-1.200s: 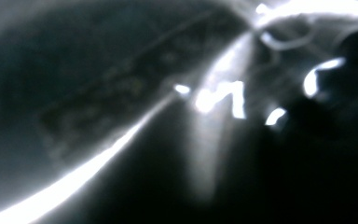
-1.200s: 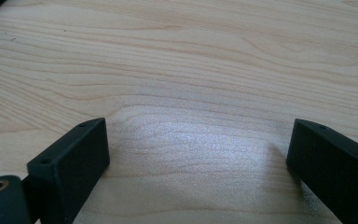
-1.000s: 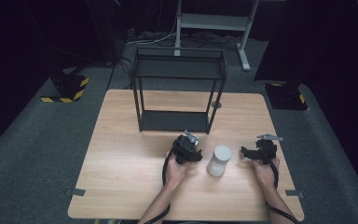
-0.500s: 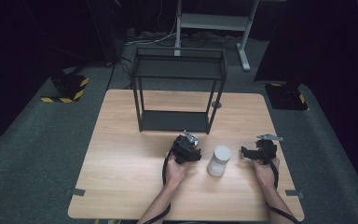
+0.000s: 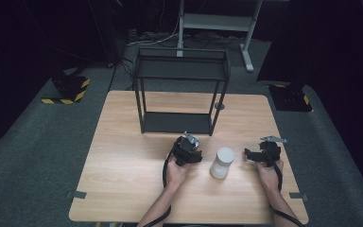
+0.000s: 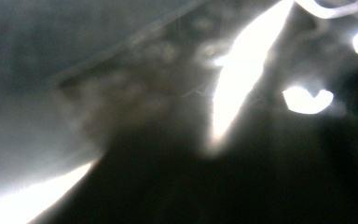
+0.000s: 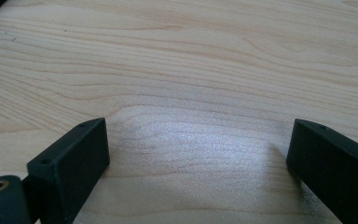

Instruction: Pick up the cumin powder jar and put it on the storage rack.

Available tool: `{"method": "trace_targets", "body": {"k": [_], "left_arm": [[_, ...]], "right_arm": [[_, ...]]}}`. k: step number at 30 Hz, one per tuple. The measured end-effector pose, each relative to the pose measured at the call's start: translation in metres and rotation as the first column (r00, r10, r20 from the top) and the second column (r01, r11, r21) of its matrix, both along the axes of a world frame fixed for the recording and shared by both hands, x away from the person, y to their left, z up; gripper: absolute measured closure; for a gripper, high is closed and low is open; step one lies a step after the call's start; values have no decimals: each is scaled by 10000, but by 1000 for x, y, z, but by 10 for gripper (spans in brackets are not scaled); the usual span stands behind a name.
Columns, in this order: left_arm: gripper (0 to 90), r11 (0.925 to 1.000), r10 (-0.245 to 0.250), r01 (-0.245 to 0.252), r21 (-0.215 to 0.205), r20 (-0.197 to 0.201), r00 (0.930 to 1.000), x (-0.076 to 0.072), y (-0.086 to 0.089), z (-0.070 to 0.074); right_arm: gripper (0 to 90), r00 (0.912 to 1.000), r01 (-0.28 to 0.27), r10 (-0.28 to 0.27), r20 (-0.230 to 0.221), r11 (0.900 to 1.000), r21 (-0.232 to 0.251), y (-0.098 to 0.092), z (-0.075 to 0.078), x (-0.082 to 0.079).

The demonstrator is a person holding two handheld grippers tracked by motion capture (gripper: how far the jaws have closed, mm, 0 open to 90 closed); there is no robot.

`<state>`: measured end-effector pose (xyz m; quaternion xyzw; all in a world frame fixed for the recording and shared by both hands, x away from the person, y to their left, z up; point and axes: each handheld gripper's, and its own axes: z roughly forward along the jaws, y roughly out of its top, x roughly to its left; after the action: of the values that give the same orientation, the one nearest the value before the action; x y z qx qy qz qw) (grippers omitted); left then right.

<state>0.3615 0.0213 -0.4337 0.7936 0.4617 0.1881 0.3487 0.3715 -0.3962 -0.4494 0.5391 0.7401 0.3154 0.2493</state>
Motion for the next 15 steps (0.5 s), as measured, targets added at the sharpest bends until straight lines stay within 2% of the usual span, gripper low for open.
{"method": "trace_targets", "body": {"k": [8,14,15], "left_arm": [[306,9998,-176,176,-31,33,9998,1,7,11],[307,9983,-554,556,-179,114,9984,4,16,32],[307,9983,-554,556,-179,114,9984,4,16,32]], "right_arm": [[50,10000,5,-5,-4,10000,1,0,0,0],[50,10000,5,-5,-4,10000,-4,0,0,0],[50,10000,3,-3,-6,10000,-5,0,0,0]]}}
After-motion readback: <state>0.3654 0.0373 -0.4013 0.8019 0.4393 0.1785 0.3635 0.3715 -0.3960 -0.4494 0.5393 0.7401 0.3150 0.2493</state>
